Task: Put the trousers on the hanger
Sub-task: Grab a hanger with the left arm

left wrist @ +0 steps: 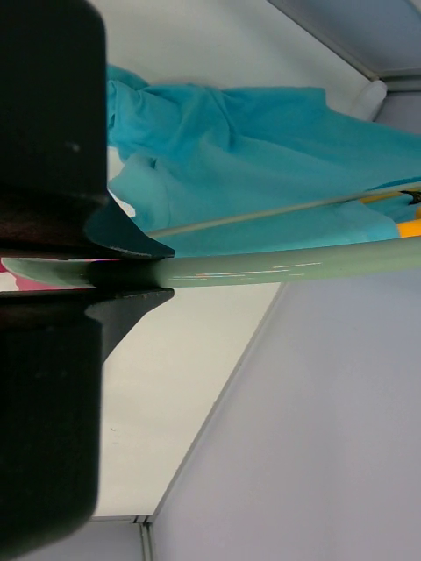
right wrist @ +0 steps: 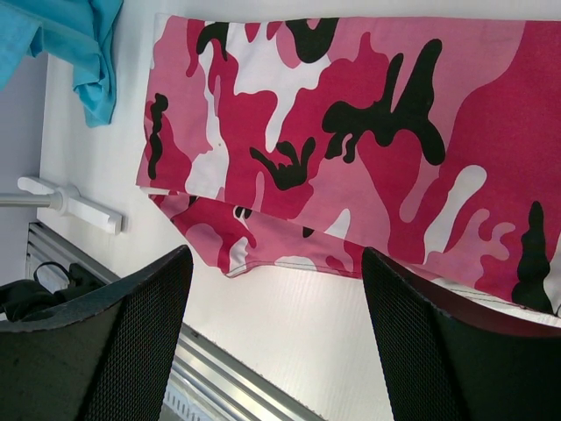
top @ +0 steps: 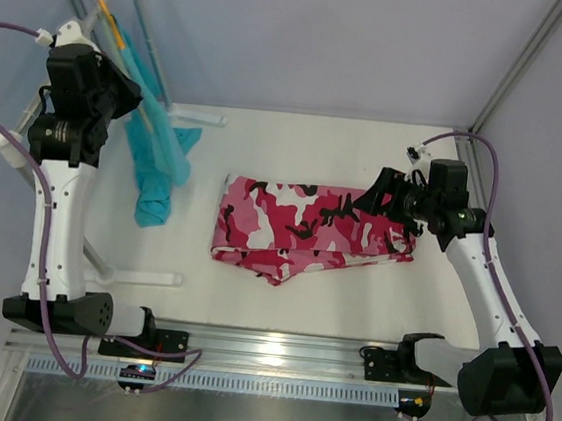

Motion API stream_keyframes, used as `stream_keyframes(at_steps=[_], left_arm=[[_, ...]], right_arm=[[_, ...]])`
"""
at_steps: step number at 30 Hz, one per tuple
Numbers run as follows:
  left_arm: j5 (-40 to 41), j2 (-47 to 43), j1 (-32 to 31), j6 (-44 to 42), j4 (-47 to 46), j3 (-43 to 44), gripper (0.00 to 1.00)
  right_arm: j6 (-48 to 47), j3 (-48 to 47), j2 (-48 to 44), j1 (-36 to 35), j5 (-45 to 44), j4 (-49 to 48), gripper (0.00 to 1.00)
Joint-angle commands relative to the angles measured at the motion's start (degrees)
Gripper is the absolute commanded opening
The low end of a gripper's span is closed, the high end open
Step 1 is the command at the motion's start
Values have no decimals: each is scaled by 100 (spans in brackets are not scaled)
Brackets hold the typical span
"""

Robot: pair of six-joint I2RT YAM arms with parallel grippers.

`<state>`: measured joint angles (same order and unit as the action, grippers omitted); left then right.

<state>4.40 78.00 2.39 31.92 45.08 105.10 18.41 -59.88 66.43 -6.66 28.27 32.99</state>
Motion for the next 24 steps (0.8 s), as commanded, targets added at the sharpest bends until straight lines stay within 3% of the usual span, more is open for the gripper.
stream_keyframes(at_steps=[1,12,20,24], left_arm=[[-54,-355,33,-221,-289,336,0],[-229,-417,33,-564,-219,353,0],[-308,-619,24,-731,289,494,0],[-370,-821,24,-652,598,171,0]], right_arm=[[66,2,-245,-20,56,-30,80],[-22,-6,-307,-20,47,32,80],[4,-33,-315,-29,91,49,80],[31,-59,-429,-29,91,102,80]])
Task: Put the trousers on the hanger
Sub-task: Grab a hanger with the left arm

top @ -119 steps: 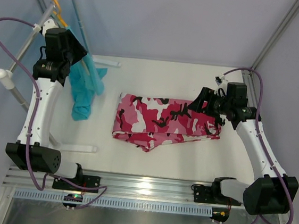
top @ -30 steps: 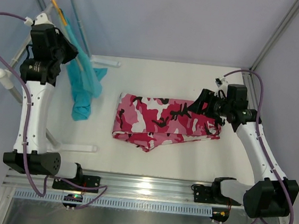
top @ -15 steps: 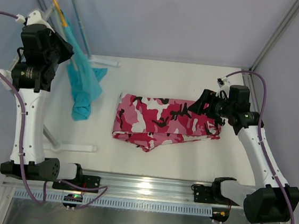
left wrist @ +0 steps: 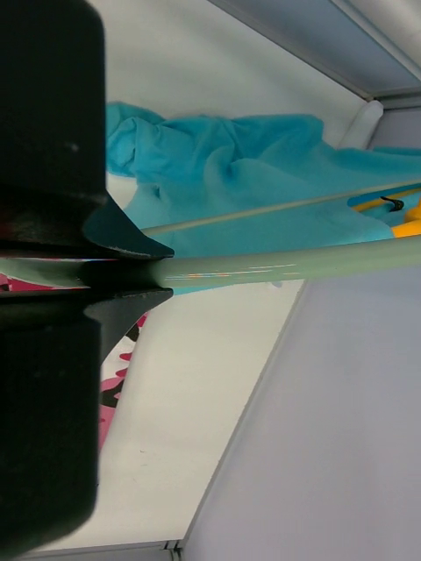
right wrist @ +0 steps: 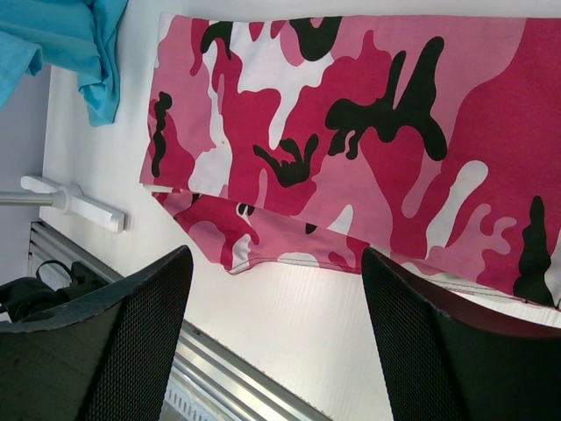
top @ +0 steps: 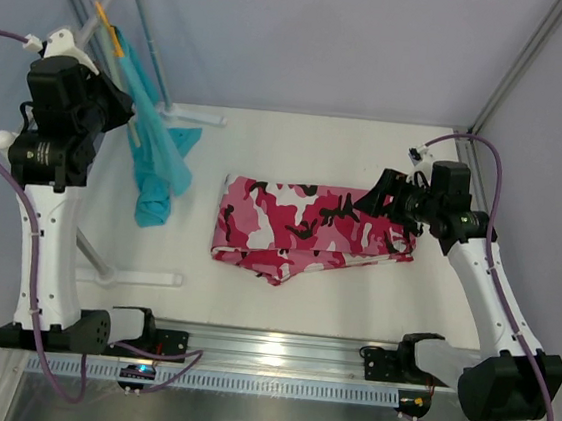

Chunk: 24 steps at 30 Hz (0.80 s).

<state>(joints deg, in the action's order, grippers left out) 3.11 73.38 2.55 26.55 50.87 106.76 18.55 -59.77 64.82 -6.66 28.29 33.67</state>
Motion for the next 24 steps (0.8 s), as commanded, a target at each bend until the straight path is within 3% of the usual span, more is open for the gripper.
stream_keyframes(at_steps=[1,12,19,24], left_arm=[[-224,-473,9,-123,2,-102,0],[-768,-914,18,-824,-508,-569,0],[-373,-984,9,-1011,-25,-173,0],[-127,-1239,18,-1020,378,-437,0]], right_arm=[[18,-70,-303,-29,89,34,80],[-62,-9,-373,-29,141,-27,80],[-88,-17,-303,-20,264,-141,80],[-149,79,-259,-29,343,-168,80]])
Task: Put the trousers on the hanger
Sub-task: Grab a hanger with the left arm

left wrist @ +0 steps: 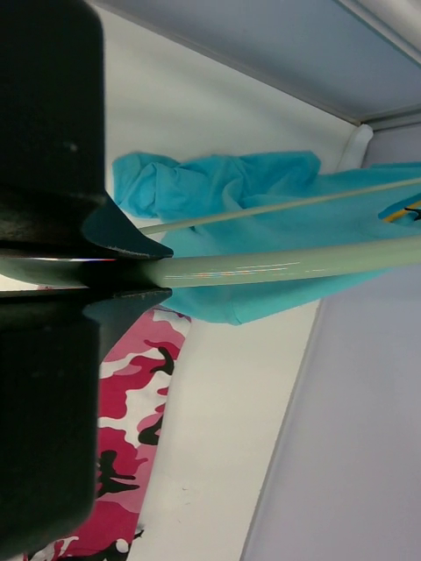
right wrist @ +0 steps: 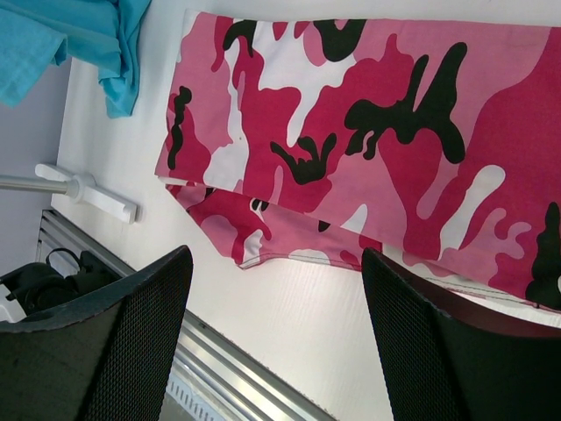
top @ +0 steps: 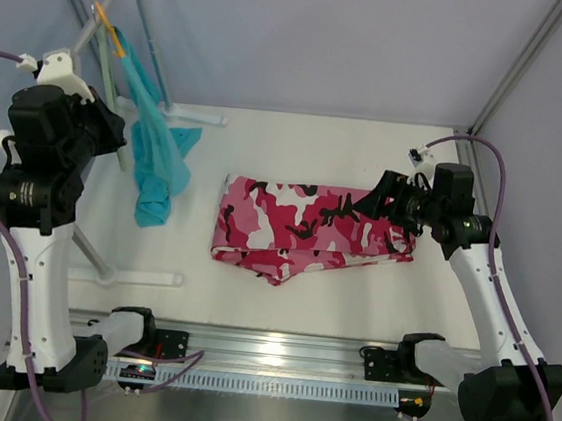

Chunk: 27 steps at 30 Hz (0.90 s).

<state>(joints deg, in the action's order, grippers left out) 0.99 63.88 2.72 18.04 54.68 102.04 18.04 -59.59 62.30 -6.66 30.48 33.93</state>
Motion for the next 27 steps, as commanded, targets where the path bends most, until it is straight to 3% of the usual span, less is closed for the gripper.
stream_keyframes(at_steps=[1,14,21,27], left_arm=[[94,-305,-8,-170,25,-60,0],[893,-226,0,235,262,-589,0],[-54,-270,0,200,745,-80,0],[-390,-832,0,331,694,-43,0]], right_arm=[[-108,79,-16,-29,134,-185,80],[-143,211,-105,-29,134,-203,80],[-152,281,-52,-29,160,-229,80],[-266,220,54,-29,151,-62,80]])
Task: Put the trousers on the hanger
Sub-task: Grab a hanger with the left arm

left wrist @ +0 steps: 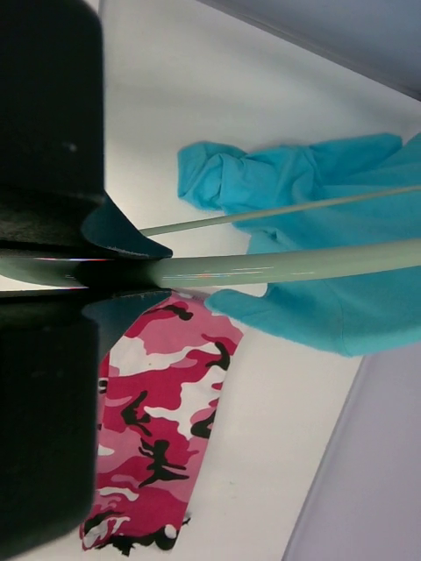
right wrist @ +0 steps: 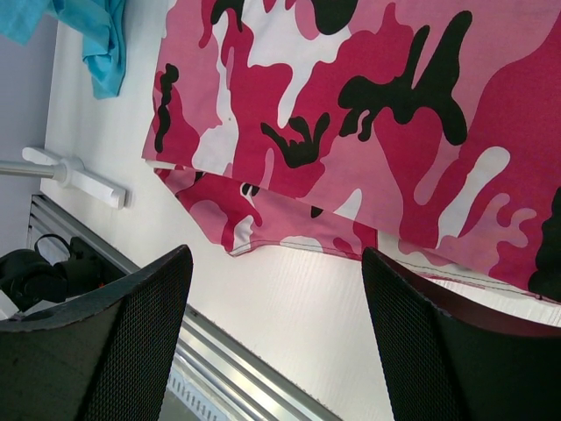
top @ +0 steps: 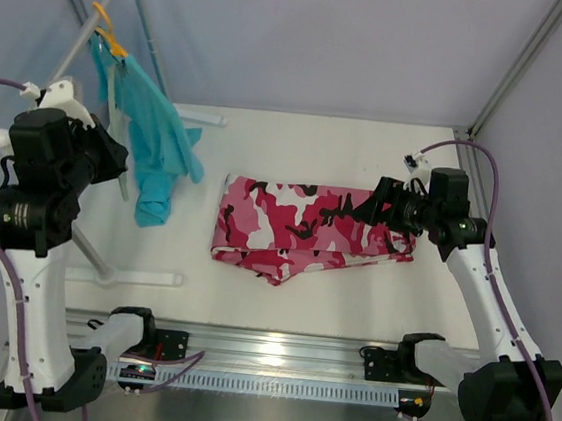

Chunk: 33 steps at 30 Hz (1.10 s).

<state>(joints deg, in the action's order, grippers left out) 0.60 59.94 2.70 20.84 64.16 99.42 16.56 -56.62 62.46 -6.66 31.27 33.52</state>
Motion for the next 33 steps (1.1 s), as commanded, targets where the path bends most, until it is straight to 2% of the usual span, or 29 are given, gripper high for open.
stream_keyframes(at_steps=[1,8,16,20,23,27,30,33], left_arm=[[-385,-518,3,69,-385,166,0],[-1202,-993,-6,227,-843,157,0],[-1352,-1370,-6,649,-1440,79,1],[-1764,-1161,3,912,-1696,245,0],[-2195,-1038,3,1429,-2292,96,1],[-2591,-766,2,2020,-3058,-203,0],[-2592,-449,-6,2117,-3462,-484,1],[-2189,-115,-417,2003,-3735,-686,1]], right_arm=[[-74,-77,47,-29,99,-29,80],[67,-121,-163,-29,186,59,81],[348,-279,-497,-29,363,321,83],[506,-569,-734,-29,415,401,87],[787,-823,-946,-29,275,296,89],[1121,-1509,-753,-29,-6,401,89],[1402,-2062,-472,-55,-296,419,89],[1675,-2590,-121,-90,-577,454,89]])
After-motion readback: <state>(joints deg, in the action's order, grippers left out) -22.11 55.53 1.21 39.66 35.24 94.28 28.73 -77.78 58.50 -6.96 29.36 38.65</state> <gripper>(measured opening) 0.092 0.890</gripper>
